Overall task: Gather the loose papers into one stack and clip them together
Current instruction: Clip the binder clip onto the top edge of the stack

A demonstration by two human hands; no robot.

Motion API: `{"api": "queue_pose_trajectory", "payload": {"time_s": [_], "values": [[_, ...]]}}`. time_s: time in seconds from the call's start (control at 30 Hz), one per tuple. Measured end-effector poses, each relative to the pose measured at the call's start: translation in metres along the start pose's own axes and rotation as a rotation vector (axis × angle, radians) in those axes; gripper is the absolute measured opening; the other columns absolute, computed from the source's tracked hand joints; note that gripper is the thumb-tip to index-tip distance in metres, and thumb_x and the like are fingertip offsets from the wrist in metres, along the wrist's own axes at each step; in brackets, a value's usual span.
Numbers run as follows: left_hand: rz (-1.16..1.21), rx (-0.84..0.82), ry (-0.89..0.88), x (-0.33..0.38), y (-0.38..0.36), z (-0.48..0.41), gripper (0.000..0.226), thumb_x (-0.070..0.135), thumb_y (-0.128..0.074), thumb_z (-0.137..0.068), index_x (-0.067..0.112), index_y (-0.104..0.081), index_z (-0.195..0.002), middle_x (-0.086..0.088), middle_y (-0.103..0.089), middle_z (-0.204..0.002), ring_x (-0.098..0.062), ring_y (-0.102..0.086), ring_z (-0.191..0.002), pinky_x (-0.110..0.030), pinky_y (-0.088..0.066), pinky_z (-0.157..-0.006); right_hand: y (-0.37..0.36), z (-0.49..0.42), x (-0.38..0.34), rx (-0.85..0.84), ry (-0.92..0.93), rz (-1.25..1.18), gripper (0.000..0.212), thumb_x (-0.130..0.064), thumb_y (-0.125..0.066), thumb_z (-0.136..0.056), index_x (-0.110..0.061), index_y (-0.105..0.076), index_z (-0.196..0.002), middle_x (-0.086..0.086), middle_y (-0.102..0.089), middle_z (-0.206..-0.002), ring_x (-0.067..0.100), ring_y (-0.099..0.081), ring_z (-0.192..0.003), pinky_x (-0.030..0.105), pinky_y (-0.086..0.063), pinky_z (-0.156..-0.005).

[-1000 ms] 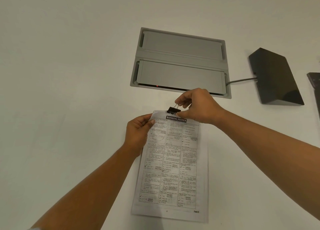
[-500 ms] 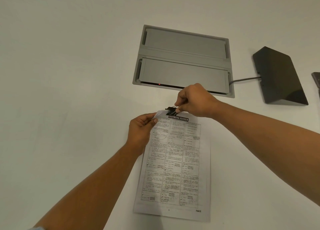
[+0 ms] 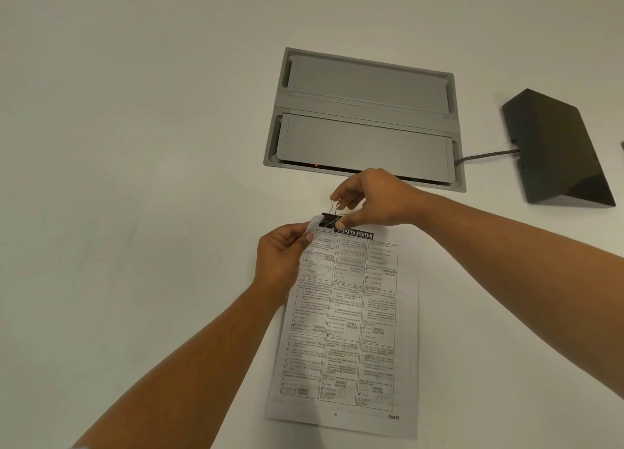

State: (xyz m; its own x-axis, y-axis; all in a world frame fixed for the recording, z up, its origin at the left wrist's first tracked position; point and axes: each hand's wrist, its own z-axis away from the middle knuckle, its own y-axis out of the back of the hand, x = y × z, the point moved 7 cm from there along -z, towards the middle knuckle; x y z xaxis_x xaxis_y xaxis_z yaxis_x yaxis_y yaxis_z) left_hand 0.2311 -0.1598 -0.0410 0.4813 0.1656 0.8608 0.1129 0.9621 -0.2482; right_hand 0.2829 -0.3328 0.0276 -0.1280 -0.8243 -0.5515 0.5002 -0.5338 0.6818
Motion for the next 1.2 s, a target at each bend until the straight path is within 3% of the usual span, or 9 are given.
{"api": "queue_pose_trajectory", "payload": {"time_s": [0.13,0.23,0.4,0.53,0.7,0.8,0.97,1.07,1.2], "values": [[0.021,-0.016,-0.001,0.001,-0.001,0.001,0.02,0.0,-0.064,-0.09,0.016,-0.076,-0.096,-0.002,-0.08,-0.088,-0.02,-0.076,-0.083,-0.03,-0.063,-0.069,-0.006,0.015,0.027,0.053,-0.086,-0.12,0.074,-0.047,-0.085,-0.064,-0.022,-0.059,-0.129,-0.005,-0.068,-0.111,0.01,-0.066,-0.098,0.029,-0.056,-0.088],[0.045,-0.018,0.013,0.0,0.001,0.0,0.02,-0.001,-0.064,-0.09,0.014,-0.076,-0.098,-0.004,-0.08,-0.091,-0.022,-0.076,-0.087,-0.035,-0.063,-0.076,-0.006,0.039,0.063,0.165,-0.219,-0.234,0.063,-0.057,-0.076,-0.069,-0.019,-0.065,-0.117,-0.004,-0.068,-0.106,0.01,-0.065,-0.098,0.03,-0.053,-0.089],[0.083,0.014,0.054,-0.002,0.005,-0.002,0.018,-0.002,-0.065,-0.089,0.01,-0.075,-0.099,-0.007,-0.08,-0.093,-0.024,-0.076,-0.087,-0.038,-0.063,-0.077,-0.022,0.094,0.125,0.337,-0.433,-0.661,0.035,-0.04,-0.073,-0.082,-0.006,-0.07,-0.088,0.01,-0.075,-0.095,0.027,-0.068,-0.086,0.04,-0.056,-0.083],[0.117,0.065,0.064,0.0,0.007,0.001,0.018,-0.002,-0.065,-0.089,0.011,-0.074,-0.098,-0.005,-0.08,-0.09,-0.022,-0.076,-0.084,-0.038,-0.063,-0.076,-0.061,0.127,0.126,0.265,-0.468,-0.956,0.021,-0.017,-0.066,-0.091,0.0,-0.069,-0.101,0.022,-0.074,-0.104,0.029,-0.07,-0.086,0.04,-0.058,-0.085],[-0.036,0.13,0.047,0.002,0.008,0.007,0.02,0.004,-0.067,-0.09,0.011,-0.072,-0.108,-0.006,-0.08,-0.097,-0.024,-0.077,-0.088,-0.04,-0.061,-0.078,-0.089,0.142,0.12,0.368,-0.485,-0.853,0.01,-0.002,-0.067,-0.089,-0.005,-0.072,-0.097,0.014,-0.078,-0.088,0.03,-0.073,-0.08,0.039,-0.06,-0.069],[-0.187,0.139,0.06,0.004,0.015,0.013,0.018,0.008,-0.069,-0.089,0.014,-0.072,-0.106,-0.003,-0.079,-0.095,-0.02,-0.077,-0.083,-0.038,-0.063,-0.076,-0.086,0.136,0.12,0.435,-0.49,-0.833,0.011,-0.003,-0.067,-0.089,-0.013,-0.072,-0.091,0.009,-0.077,-0.089,0.021,-0.072,-0.076,0.025,-0.054,-0.058],[-0.593,0.2,0.004,0.021,0.026,0.015,0.028,0.016,-0.072,-0.088,0.01,-0.066,-0.116,0.002,-0.073,-0.094,-0.017,-0.072,-0.088,-0.033,-0.06,-0.083,-0.064,0.123,0.119,0.572,-0.52,-0.676,0.005,-0.012,-0.073,-0.086,-0.015,-0.074,-0.089,0.001,-0.074,-0.082,0.022,-0.071,-0.081,0.028,-0.054,-0.072],[-0.8,0.262,-0.036,0.028,0.03,0.017,0.032,0.02,-0.071,-0.089,0.011,-0.065,-0.119,0.002,-0.07,-0.095,-0.018,-0.069,-0.09,-0.033,-0.056,-0.09,-0.056,0.128,0.115,0.672,-0.557,-0.484,0.017,-0.019,-0.076,-0.083,-0.01,-0.074,-0.098,-0.004,-0.069,-0.077,0.017,-0.067,-0.078,0.026,-0.052,-0.078],[-0.923,0.228,-0.029,0.024,0.025,0.023,0.017,0.019,-0.072,-0.088,0.013,-0.067,-0.103,0.007,-0.063,-0.08,-0.013,-0.062,-0.079,-0.021,-0.045,-0.074,-0.066,0.139,0.109,0.728,-0.548,-0.399,0.023,-0.024,-0.078,-0.081,-0.013,-0.072,-0.1,-0.006,-0.069,-0.077,0.015,-0.067,-0.075,0.025,-0.052,-0.076]]}}
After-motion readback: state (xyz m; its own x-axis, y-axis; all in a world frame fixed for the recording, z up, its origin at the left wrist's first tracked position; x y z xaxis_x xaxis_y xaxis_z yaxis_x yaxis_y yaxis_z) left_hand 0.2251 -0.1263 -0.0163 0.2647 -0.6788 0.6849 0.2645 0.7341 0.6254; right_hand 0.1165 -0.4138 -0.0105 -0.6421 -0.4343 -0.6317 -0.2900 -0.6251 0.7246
